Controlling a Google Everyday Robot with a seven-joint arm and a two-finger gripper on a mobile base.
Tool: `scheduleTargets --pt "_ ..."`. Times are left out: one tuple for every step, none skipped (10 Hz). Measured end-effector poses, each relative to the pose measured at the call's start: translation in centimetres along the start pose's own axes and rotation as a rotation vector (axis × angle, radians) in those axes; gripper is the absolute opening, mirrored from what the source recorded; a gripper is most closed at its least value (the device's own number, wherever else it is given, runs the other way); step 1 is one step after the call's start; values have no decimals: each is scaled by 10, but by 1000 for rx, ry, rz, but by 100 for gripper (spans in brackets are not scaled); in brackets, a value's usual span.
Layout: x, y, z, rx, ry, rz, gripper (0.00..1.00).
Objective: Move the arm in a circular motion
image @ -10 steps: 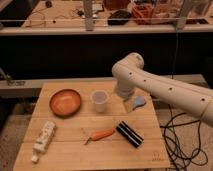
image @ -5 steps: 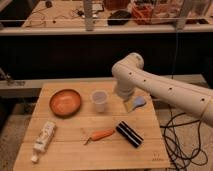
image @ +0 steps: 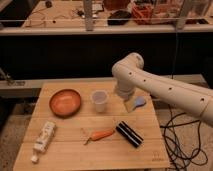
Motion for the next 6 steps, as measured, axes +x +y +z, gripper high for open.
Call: scheduleTargets --pt "8 -13 2 0 1 -1 80" --pt "20 -30 5 3 -1 4 80" --pt "27 -40 6 7 -5 9 80" --pt "40 -49 9 10 -18 29 80" --pt "55 -49 11 12 -35 56 80" --pt "67 -43 14 12 -51 87 80"
